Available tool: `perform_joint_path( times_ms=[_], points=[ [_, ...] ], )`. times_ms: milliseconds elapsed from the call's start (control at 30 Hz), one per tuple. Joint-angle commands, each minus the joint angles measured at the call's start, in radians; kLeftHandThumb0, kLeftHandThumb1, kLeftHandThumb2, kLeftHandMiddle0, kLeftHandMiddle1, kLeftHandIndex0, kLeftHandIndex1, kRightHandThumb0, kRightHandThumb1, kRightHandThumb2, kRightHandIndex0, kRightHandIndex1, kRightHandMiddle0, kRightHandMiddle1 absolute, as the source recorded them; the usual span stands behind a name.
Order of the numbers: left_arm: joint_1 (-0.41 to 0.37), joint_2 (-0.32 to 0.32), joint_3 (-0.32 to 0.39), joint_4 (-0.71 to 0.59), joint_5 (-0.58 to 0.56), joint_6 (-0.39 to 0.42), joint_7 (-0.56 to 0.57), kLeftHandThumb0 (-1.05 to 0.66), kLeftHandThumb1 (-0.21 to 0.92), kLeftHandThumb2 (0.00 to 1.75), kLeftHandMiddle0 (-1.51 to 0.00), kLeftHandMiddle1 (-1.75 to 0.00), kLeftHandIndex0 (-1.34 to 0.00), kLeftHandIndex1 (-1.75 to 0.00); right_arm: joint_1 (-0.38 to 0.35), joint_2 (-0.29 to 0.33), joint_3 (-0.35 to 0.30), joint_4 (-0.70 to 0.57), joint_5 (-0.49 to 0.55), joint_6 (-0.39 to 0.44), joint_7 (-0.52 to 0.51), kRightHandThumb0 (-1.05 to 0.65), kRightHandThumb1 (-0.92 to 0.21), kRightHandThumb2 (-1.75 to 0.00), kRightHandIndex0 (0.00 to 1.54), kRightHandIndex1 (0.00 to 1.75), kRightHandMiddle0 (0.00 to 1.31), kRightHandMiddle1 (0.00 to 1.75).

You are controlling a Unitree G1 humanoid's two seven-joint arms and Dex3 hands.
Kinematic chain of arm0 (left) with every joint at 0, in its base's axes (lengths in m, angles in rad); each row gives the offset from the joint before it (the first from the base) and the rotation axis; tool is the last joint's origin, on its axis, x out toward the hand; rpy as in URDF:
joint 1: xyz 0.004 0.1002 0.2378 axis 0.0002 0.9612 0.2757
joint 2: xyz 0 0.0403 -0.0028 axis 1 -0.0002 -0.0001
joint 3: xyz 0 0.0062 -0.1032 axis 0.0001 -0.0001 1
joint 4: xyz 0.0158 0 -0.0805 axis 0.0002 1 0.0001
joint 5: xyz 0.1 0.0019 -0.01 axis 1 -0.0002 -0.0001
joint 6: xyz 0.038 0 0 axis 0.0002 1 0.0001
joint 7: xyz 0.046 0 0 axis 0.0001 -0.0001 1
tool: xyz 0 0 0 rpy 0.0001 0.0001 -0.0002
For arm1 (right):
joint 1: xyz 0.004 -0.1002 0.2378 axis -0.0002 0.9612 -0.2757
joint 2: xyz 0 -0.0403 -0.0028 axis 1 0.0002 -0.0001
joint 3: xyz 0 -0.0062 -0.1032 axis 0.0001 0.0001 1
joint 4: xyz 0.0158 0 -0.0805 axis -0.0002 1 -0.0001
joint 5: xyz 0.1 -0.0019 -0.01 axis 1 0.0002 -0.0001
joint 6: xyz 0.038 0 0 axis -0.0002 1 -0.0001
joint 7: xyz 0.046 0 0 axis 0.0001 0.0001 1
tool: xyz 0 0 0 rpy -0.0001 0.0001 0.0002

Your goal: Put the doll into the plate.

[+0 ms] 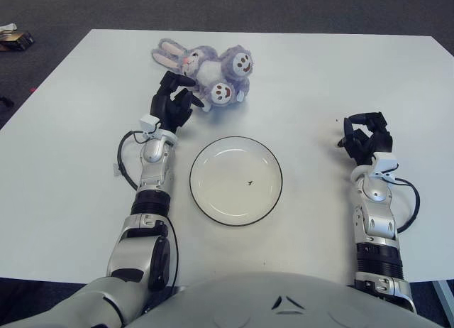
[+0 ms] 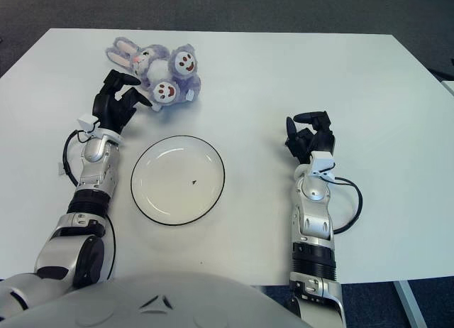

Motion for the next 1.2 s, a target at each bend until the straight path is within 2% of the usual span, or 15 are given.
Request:
perform_joint_path(
  times_ms=[0,533,1000,1167],
  points=[
    [0.031,-0.007,0.000,0.016,-0.002,-0.001,-0.004,-0.35,0.92,0.33,-0.76,-1.53,-0.40,-1.54,0.050,0.022,-0.003,0.047,0.012,-0.013,0.001,-0.36,-0.92,-0.36,0.79,1.68,0.37,1.58],
    [0.035,-0.006,-0.003,0.009,0.002,0.003,0.001,-0.35,0.92,0.34,-0.76,-1.54,-0.40,-1.54,0.054,0.017,0.000,0.061,0.013,-0.028,0.010,-0.36,-0.92,-0.36,0.79,1.67,0.37,1.58],
    [0.039,-0.004,-0.004,-0.003,0.002,0.015,0.003,-0.35,0.92,0.34,-0.79,-1.44,-0.39,-1.55,0.054,0.014,0.002,0.063,0.015,-0.034,0.016,-0.36,-0.92,-0.35,0.79,1.67,0.38,1.57],
    [0.040,-0.007,-0.007,-0.006,0.012,0.020,0.014,-0.35,0.92,0.34,-0.79,-1.42,-0.39,-1.55,0.042,-0.004,-0.001,0.032,0.024,-0.048,0.038,-0.36,-0.92,-0.35,0.79,1.67,0.38,1.57]
  ],
)
